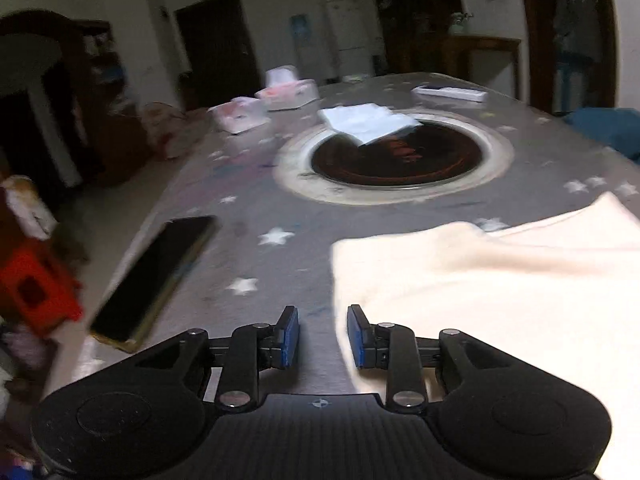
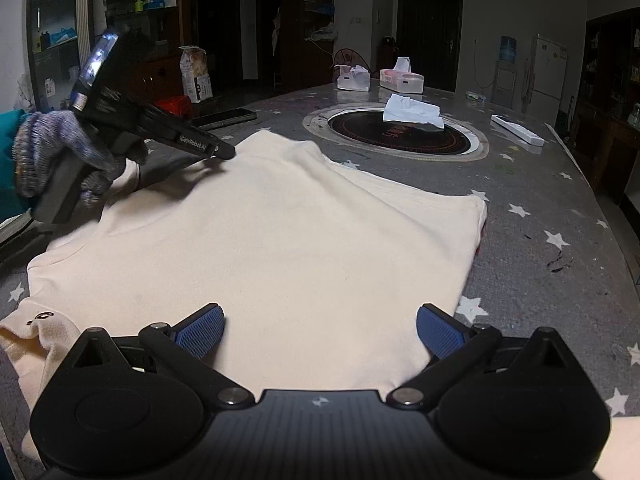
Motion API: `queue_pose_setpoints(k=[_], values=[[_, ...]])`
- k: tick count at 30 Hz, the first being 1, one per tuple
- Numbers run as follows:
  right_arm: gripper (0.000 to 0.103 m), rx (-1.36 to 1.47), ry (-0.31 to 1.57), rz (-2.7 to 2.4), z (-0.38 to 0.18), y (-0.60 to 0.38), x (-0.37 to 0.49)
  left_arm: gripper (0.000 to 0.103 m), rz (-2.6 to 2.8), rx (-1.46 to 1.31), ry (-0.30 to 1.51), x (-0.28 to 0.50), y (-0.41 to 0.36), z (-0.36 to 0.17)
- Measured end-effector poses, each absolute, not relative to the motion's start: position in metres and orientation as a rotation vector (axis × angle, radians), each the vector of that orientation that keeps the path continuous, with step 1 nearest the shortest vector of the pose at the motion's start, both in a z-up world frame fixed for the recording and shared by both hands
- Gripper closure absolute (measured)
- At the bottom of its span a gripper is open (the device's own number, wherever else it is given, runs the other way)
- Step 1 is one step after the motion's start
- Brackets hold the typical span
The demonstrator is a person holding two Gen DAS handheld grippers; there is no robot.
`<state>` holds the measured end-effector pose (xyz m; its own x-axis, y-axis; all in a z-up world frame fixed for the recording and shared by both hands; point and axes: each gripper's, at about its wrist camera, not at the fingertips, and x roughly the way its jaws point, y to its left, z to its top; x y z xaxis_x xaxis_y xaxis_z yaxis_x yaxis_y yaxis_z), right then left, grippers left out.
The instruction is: Fold clothes
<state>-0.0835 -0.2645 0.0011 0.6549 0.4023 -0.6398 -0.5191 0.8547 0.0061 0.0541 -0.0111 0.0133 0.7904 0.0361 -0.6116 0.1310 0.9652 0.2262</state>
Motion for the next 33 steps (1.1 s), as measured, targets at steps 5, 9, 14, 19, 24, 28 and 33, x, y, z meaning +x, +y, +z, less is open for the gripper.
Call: queue_pose_setpoints(k=[5,9,14,19,24,28,33], values=[[0.0,-0.182,0.68,0.526,0.001,-0.264,-0.083,0.074,-0.015,0.294,0.637,0.057,-0.022,0.019],[0.0,-0.183,0.68,0.526,0.001,-0.263,-0.083,0.074,-0.158,0.256,0.621,0.056,-0.042,0.025],[0.0,-0.183,0.68,0.525,0.001,-0.263,-0.083,0.075,-0.386,0.25,0.68,0.069,-0.076,0.017],[0.0,-0.182,0.68,0.526,0.001,-0.264,-0.083,0.066,-0.35,0.246,0.618,0.09,-0.094,0.014],[0.0,-0.183,0.681,0.526,0.001,-0.263,-0.082,0.065,-0.332,0.159,0.609,0.098,-0.087,0.022],[0.0,-0.181,0.705,0.554,0.009,-0.265,-0.077,0.065,-0.412,0.228,0.603,0.086,-0.094,0.028],[0.0,-0.151,0.688,0.609,0.036,-0.272,-0.042,0.064,-0.377,0.194,0.64,0.071,-0.08,0.024]])
